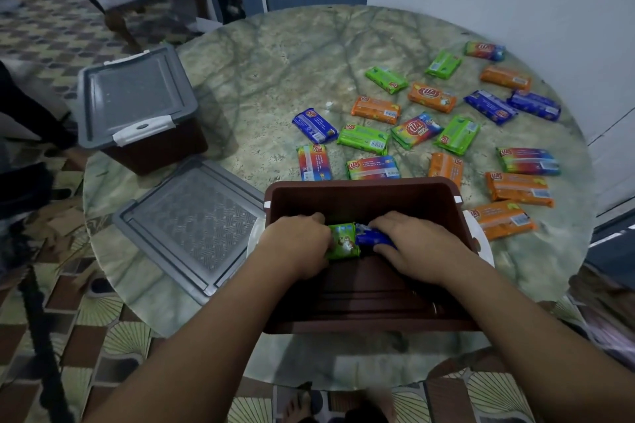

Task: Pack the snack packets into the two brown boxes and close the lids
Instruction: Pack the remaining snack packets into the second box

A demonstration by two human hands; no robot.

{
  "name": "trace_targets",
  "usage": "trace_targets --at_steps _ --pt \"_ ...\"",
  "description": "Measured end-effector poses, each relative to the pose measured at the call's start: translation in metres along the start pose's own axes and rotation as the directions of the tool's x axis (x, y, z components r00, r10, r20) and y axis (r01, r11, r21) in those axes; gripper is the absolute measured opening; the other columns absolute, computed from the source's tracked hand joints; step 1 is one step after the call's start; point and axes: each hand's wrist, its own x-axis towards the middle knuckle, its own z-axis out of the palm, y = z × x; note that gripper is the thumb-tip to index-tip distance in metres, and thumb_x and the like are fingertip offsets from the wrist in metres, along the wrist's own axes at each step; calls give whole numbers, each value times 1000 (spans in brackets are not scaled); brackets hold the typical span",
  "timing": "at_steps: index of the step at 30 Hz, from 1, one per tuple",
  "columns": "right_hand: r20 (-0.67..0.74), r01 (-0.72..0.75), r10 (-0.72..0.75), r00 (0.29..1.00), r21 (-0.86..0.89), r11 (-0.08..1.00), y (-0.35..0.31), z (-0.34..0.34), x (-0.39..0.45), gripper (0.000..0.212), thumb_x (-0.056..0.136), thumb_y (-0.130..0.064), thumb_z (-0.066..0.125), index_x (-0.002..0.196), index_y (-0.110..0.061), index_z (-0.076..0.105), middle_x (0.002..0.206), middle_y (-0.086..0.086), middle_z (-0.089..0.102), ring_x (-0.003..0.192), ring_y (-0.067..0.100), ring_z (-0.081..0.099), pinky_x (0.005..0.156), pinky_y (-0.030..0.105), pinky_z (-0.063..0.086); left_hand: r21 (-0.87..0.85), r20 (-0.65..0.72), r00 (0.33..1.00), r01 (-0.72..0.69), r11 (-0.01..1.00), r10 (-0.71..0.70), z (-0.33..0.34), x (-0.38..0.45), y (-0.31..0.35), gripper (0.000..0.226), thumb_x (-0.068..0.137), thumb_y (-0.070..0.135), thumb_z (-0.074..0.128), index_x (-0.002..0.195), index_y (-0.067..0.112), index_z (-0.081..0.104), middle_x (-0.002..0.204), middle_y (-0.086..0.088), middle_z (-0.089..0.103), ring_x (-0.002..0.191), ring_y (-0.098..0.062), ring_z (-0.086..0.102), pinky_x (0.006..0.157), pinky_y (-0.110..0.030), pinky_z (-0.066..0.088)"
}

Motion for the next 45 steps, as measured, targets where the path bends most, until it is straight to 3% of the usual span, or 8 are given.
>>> trace_targets --at_steps 9,15,20,27,30,35,39,45 --pt "55 -140 131 990 224 965 6 -6 6 37 109 -42 38 142 -30 48 134 6 61 116 29 59 94 49 52 17 -74 997 -20 1000 22 5 1 -2 26 96 26 57 118 29 71 116 -4 57 94 -30 64 75 -43 54" --pt "48 -151 145 988 171 974 5 -7 13 42 110 -34 37 148 -20 50 140 3 55 128 23 50 102 34 44 13 -99 994 -38 999 39 8 2 -3 26 96 23 58 117 30 71 115 -4 56 94 -30 64 74 -42 53" --pt "33 -159 155 987 191 969 2 -9 11 38 109 -35 41 144 -23 52 140 3 58 125 24 54 99 40 49 11 -109 993 -35 999 36 8 3 -4 27 96 22 57 117 31 72 114 -4 57 92 -31 64 72 -43 55" --pt "42 -200 195 980 196 960 -5 -11 4 22 99 -39 54 111 -24 42 81 4 60 69 22 60 56 39 46 20 -117 992 -37 999 39 10 5 -5 26 96 25 58 117 31 71 114 -2 58 94 -30 65 70 -40 52" --pt "-37 -202 209 977 130 971 -8 -10 0 27 97 -43 56 100 -23 38 77 2 58 65 21 58 50 36 42 -1 -118 992 -41 999 41 12 6 -5 26 96 24 58 116 31 71 111 -2 59 95 -30 64 72 -41 53" --pt "-67 -143 141 988 -16 990 -16 -6 -6 38 92 -19 54 126 -27 38 100 2 45 85 24 51 60 35 44 1 -98 994 -51 999 51 12 7 -7 26 94 25 60 116 33 71 111 -2 59 95 -30 64 77 -46 57" --pt "183 101 -54 982 -260 960 -14 -8 -13 63 90 -15 67 139 -43 41 135 6 29 119 27 37 92 43 48 28 -95 994 -45 999 48 13 7 -4 24 94 25 59 115 31 71 111 -3 57 93 -31 64 74 -46 57" --pt "272 74 63 960 -465 882 -17 -12 -14 71 95 -21 67 153 -41 29 156 16 21 136 36 36 101 46 42 31 -66 997 -31 999 33 13 7 -4 25 93 30 62 117 26 69 115 -4 56 93 -31 63 73 -46 56"
